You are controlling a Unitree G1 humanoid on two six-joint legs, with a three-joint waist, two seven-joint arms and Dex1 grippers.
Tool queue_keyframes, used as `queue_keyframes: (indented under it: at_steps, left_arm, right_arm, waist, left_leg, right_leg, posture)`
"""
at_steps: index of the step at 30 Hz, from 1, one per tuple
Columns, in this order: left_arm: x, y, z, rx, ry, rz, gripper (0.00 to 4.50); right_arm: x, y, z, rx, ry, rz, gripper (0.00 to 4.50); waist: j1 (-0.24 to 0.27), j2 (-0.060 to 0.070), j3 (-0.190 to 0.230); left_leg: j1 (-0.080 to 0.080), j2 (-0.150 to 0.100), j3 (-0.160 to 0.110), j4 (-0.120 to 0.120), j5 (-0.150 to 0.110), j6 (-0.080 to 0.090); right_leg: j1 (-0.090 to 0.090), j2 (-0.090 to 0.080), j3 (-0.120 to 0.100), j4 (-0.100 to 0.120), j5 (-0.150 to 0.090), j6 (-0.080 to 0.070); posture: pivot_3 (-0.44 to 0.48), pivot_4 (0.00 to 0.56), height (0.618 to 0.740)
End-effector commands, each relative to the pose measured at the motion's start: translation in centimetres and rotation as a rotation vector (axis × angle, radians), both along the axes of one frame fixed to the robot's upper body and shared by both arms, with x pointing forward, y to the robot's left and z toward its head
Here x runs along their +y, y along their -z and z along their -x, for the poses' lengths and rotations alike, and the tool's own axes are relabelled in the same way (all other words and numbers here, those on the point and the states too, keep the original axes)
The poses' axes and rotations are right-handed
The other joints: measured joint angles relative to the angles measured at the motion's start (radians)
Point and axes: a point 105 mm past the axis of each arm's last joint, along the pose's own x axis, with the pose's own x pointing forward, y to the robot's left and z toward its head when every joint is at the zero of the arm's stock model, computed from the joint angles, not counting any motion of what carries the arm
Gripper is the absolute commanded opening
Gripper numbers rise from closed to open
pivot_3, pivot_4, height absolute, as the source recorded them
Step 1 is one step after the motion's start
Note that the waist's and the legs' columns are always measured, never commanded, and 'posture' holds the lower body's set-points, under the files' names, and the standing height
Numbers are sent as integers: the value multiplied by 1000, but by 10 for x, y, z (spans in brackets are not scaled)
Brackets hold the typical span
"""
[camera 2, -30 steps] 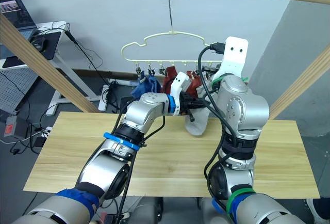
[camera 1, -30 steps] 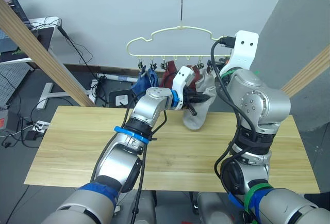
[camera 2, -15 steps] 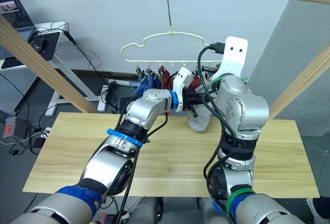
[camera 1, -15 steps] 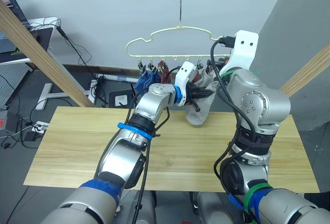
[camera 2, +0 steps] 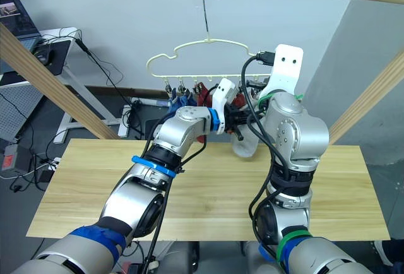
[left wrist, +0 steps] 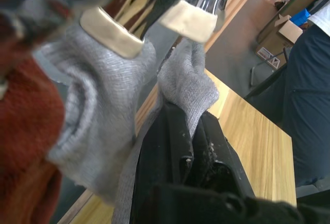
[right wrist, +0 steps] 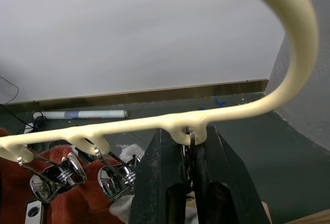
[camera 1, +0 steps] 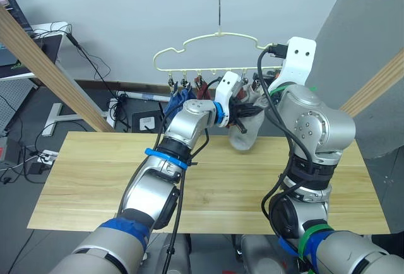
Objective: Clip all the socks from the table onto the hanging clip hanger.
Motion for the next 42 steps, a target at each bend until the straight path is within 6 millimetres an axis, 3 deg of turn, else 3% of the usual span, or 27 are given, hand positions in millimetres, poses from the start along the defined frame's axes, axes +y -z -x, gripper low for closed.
queue_keyframes:
  at_steps: [1,23,30,32,42]
  left_arm:
    - [-6,-22,2,-69,23,36,20]
    - [-14,-37,2,-68,27,100,20]
    - [-12,-35,2,-65,28,91,0]
    - [-12,-35,2,-49,33,96,0]
    - [-8,-27,13,-7,77,77,2921]
  right_arm:
    - [3,-19,7,-80,-8,-6,0]
    - [5,-17,6,-74,-21,-19,0]
    - [4,-16,5,-69,-17,-17,2353]
    - [4,-16,6,-69,-16,-18,2353]
    - [-3,-12,11,-58,-18,-1,2380]
  waist:
    - [0,0,0]
    - [-1,0,0]
    - [0,0,0]
    - [-1,0,0]
    - [-1,0,0]
  left_leg:
    - [0,0,0,0,0,0]
    - [0,0,0,0,0,0]
    - [0,0,0,0,0,0]
    - [0,0,0,0,0,0]
    - [0,0,0,0,0,0]
  right_leg:
    - [0,0,0,0,0,0]
    - [0,0,0,0,0,0]
    - [0,0,0,0,0,0]
    - [0,0,0,0,0,0]
    - [0,0,0,0,0,0]
  posture:
    - [-56,261,740]
    - [-59,263,740]
    - [-58,261,740]
    - [-58,260,740]
    - [-63,260,740]
